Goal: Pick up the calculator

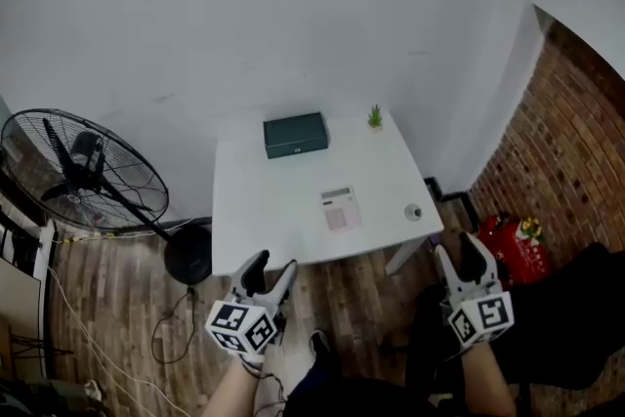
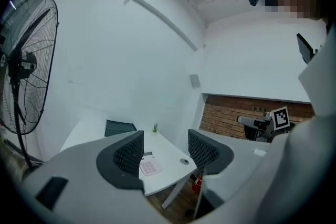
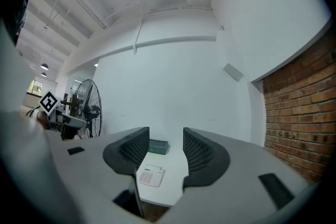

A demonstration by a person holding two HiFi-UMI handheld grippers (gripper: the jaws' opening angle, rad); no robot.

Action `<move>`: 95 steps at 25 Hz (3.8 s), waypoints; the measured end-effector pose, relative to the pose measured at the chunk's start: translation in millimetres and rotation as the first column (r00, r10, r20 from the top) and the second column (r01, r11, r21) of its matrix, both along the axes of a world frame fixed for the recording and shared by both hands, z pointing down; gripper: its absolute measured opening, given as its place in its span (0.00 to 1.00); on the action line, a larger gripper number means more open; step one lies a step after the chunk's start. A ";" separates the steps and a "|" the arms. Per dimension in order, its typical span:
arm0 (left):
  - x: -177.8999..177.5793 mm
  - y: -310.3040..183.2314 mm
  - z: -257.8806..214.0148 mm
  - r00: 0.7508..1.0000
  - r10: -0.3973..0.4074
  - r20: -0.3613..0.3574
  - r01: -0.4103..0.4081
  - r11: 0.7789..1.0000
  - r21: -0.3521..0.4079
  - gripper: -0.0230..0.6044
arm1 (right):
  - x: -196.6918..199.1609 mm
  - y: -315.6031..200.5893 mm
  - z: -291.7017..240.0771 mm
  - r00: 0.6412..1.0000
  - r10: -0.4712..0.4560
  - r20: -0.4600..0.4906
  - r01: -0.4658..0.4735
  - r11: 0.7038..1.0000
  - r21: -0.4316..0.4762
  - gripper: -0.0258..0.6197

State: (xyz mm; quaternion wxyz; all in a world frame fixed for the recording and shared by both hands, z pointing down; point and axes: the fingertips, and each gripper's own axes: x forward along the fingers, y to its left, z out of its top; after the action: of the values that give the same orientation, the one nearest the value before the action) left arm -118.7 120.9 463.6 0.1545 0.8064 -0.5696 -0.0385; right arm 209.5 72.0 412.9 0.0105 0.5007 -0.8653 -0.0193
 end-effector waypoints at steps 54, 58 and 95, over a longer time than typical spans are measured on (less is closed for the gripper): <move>39.6 -383.6 311.7 0.909 0.325 -0.260 -0.416 0.705 -0.574 0.44 | -51.5 -363.1 90.4 0.990 -0.069 0.125 0.100 0.959 -0.265 0.31; 52.4 -380.7 315.7 0.882 0.383 -0.274 -0.469 0.656 -0.591 0.44 | -57.8 -360.3 92.5 0.990 -0.054 0.131 0.088 0.959 -0.271 0.31; -14.2 -373.2 66.6 0.847 0.203 -0.492 -0.293 0.949 -0.113 0.13 | -105.1 -361.1 42.5 0.983 -0.120 0.142 0.147 0.968 -0.201 0.23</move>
State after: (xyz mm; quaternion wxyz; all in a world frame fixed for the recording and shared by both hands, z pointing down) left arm -132.9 -252.3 530.2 0.3662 0.8215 -0.4060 -0.1615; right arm 104.4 -289.1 455.4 0.0062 0.4374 -0.8932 0.1042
